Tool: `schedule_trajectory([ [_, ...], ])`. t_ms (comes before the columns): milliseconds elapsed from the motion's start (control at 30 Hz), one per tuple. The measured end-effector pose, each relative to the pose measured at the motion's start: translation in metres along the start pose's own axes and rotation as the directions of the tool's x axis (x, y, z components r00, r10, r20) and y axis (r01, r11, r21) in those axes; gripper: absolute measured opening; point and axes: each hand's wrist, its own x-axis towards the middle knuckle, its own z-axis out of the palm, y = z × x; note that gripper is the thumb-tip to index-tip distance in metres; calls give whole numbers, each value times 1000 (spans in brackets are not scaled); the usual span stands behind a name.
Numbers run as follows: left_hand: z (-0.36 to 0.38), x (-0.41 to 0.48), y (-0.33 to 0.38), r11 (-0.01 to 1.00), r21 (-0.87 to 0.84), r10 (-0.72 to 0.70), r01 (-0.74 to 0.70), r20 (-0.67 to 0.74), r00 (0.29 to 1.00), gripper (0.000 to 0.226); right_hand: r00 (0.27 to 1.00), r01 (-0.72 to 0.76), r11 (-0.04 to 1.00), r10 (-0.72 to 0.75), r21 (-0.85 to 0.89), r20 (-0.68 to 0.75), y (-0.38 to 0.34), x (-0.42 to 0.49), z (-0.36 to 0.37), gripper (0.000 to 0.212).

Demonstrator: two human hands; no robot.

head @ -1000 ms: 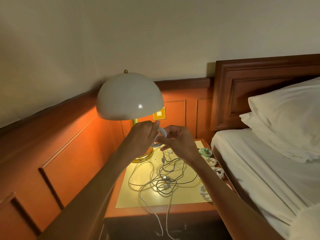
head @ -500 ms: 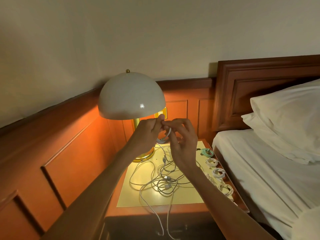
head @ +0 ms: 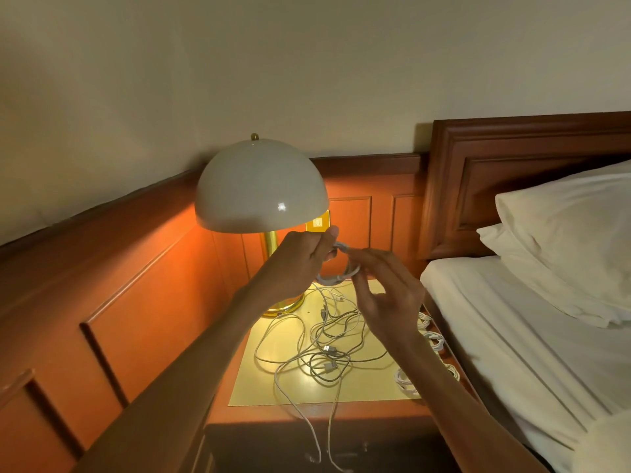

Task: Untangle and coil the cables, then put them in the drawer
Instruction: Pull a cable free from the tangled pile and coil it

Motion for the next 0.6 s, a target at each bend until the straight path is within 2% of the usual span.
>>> schedule_trajectory([
  [67,1,-1,-1,1000,18,0,0,10,1000,55,960,-279,952,280,124,5,-10,2,-4,17],
  [100,1,-2,-2,1000,19,-15,15,7,1000,54,884,-460,856,467,236,29,-17,5,-5,13],
  [133,2,-2,-2,999,18,-33,33,2,999,53,784,-599,714,615,363,84,-20,7,-5,12],
  [167,1,-2,-2,998,13,-57,57,-4,998,52,704,-676,591,694,440,149,-19,9,-5,13],
  [200,1,-3,-3,997,4,-83,83,-10,997,51,671,-714,547,712,438,206,-17,11,-8,13],
  [233,1,-3,-3,994,-5,-107,107,-21,994,51,677,-727,574,690,376,254,-13,12,-10,13],
  [300,1,-4,-3,992,-12,-129,129,-30,991,48,732,-671,722,607,169,310,-7,11,-17,15],
  [333,1,-4,-2,991,-21,-132,131,-29,991,47,785,-583,811,547,50,292,-4,10,-21,17],
  [400,4,-6,0,989,-49,-140,139,-28,990,49,912,-282,935,331,-216,241,3,8,-21,17],
  [433,6,-6,1,988,-64,-142,140,-31,989,51,943,-136,934,225,-332,247,5,6,-18,17],
  [467,9,-7,2,988,-73,-135,133,-33,990,52,952,-55,910,172,-410,255,8,5,-14,17],
  [533,13,-7,2,990,-84,-115,112,-42,992,49,950,-76,905,193,-418,246,10,4,-8,18],
  [600,14,-6,5,989,-114,-104,97,-58,993,48,917,-284,924,340,-256,209,5,6,-4,17],
])
